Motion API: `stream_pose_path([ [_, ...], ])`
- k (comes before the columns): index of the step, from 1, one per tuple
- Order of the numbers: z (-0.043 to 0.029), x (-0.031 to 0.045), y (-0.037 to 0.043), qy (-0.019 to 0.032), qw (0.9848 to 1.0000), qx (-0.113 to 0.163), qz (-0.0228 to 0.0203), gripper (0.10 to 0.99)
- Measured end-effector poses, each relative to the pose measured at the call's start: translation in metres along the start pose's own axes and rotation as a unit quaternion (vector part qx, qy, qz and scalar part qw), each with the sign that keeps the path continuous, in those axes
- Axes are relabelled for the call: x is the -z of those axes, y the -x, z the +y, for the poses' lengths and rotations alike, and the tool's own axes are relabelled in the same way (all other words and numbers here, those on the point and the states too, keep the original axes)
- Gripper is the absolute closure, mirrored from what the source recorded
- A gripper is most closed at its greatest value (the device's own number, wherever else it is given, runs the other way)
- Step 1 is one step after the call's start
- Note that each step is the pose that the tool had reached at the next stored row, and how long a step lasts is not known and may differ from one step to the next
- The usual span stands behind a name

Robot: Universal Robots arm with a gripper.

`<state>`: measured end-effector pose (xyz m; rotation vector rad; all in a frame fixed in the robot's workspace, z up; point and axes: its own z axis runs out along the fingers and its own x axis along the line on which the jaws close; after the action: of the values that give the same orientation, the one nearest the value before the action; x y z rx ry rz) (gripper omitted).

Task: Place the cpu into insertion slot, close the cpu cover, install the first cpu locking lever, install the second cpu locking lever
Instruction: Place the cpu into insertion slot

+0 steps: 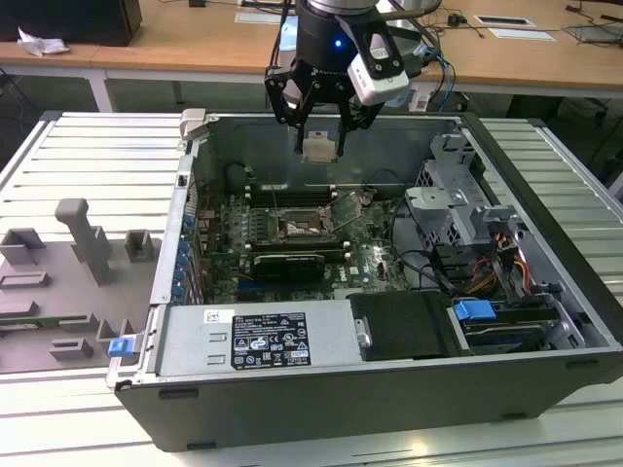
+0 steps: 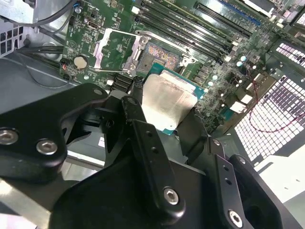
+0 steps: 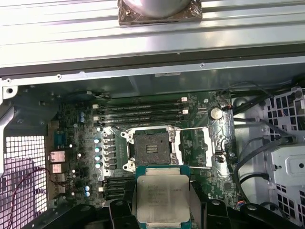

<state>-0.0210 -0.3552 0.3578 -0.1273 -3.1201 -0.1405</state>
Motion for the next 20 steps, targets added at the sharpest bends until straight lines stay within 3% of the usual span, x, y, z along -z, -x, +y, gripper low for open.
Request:
stream_pose_path([
  [20,0.0000,-0.0002,0.0000,0.0006,0.9996,-0.029,-0.0026,0.553],
])
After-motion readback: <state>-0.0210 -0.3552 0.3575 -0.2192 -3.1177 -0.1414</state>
